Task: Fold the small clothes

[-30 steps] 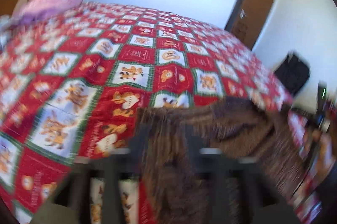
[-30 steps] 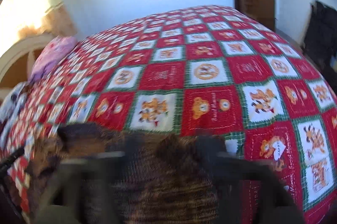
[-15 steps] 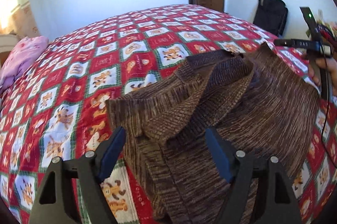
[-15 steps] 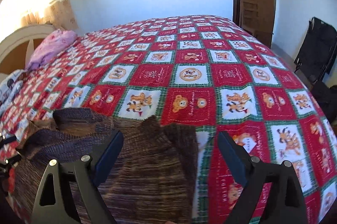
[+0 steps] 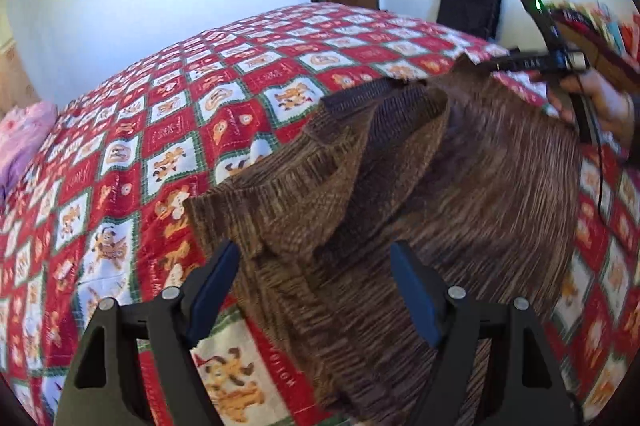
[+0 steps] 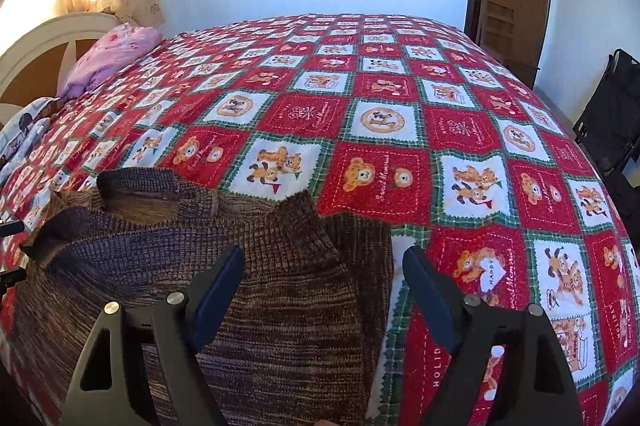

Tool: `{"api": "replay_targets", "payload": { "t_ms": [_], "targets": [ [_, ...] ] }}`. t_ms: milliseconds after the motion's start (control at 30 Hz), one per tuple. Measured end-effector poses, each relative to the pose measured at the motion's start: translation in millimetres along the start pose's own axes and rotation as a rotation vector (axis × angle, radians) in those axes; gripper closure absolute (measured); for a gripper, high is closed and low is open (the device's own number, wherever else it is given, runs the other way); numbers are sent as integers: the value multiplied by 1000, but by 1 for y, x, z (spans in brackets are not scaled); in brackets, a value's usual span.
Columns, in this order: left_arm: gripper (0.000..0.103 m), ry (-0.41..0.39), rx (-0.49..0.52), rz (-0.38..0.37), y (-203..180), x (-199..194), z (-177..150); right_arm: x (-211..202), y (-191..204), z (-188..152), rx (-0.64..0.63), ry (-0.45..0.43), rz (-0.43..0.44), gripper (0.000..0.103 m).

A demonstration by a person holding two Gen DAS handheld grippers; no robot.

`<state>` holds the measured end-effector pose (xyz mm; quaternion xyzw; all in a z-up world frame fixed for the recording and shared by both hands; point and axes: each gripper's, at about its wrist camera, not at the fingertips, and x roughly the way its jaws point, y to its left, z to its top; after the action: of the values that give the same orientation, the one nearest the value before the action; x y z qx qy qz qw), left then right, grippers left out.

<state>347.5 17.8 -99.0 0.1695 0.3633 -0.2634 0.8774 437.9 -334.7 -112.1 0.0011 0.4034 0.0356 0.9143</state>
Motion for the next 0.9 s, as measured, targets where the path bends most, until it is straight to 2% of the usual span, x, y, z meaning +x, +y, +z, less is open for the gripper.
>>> {"api": "replay_targets", "payload": {
  "t_ms": [67, 133, 233, 267, 333, 367, 400, 500, 567, 700, 800, 833, 867, 900],
  "targets": [
    [23, 6, 59, 35, -2, 5, 0, 1, 0, 0, -4, 7, -6, 23],
    [23, 6, 102, 65, -5, 12, 1, 3, 2, 0, -16, 16, -11, 33],
    [23, -16, 133, 76, -9, 17, 7, 7, 4, 3, -35, 33, -23, 53],
    [25, -25, 140, 79, -10, 18, 9, 9, 4, 4, -34, 39, -20, 65],
    [50, -27, 146, 57, -10, 22, 14, 12, 7, 5, -37, 49, -13, 74],
    [82, -10, 140, 47, -8, 26, 16, 13, 8, 6, -42, 52, -14, 82],
    [95, 7, 126, 46, -6, 29, 18, 13, 11, 6, -49, 51, -17, 89],
    [98, -8, 112, 63, -3, 29, 20, 12, 14, 7, -57, 42, -20, 97],
    [99, -9, 59, 41, 3, 26, 22, 9, 16, 8, -59, 27, -31, 98],
    [100, -12, -71, 53, 28, 25, 31, 9, 14, 14, -36, 15, -52, 98],
    [100, 20, -138, 76, 49, 38, 37, 16, 13, 17, -23, 26, -77, 98],
    [98, 43, -160, 55, 56, 46, 39, 22, 12, 18, -13, 49, -79, 98],
    [93, 76, -176, 55, 62, 56, 39, 25, 10, 18, -3, 55, -86, 98],
    [92, 111, -192, 105, 67, 65, 39, 28, 9, 17, -1, 54, -102, 98]
  ]
}}
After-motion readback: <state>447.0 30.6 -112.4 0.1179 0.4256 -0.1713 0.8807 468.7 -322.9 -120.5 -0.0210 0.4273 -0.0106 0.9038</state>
